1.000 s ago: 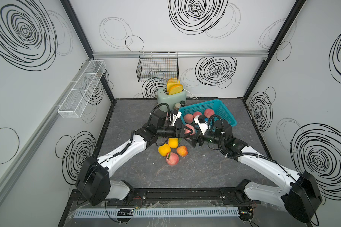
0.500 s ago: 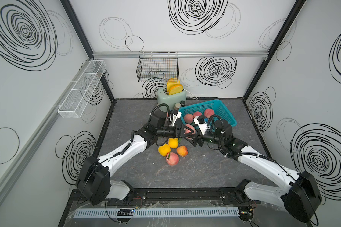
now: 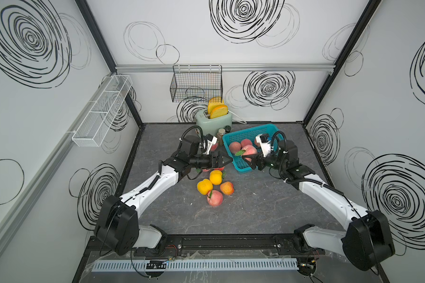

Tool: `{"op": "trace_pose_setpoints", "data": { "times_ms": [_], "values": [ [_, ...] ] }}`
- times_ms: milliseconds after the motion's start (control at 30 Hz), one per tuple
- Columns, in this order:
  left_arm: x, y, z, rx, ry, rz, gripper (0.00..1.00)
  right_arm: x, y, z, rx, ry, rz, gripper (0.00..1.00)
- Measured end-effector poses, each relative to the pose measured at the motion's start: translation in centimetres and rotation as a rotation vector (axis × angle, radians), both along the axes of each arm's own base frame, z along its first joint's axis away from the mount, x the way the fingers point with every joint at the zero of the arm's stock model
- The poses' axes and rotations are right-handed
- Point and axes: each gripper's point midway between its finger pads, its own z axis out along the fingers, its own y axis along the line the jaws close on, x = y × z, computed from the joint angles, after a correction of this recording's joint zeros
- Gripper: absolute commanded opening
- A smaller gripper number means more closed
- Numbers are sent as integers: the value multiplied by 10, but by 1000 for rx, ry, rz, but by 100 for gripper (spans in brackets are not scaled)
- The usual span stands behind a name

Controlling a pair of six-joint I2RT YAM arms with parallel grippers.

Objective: Put the peaches into the basket
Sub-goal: Pick up the peach from the center of the board, then place the peach in the basket.

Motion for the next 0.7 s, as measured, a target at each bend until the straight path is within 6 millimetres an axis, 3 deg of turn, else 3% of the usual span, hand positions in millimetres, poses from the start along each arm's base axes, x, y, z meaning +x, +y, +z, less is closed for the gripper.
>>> {"op": "trace_pose_setpoints", "data": {
  "times_ms": [233,467,700],
  "values": [
    [27,12,-5,128,-78,45,98,41,-23,-4,-33,16,-136,78],
    [39,24,-14,267,-149,104,98,89,-28,-37,-85,116,-231,78],
    [43,31,-21,387,-216,123,98,110,-29,-61,-134,191,-276,76]
  ]
}}
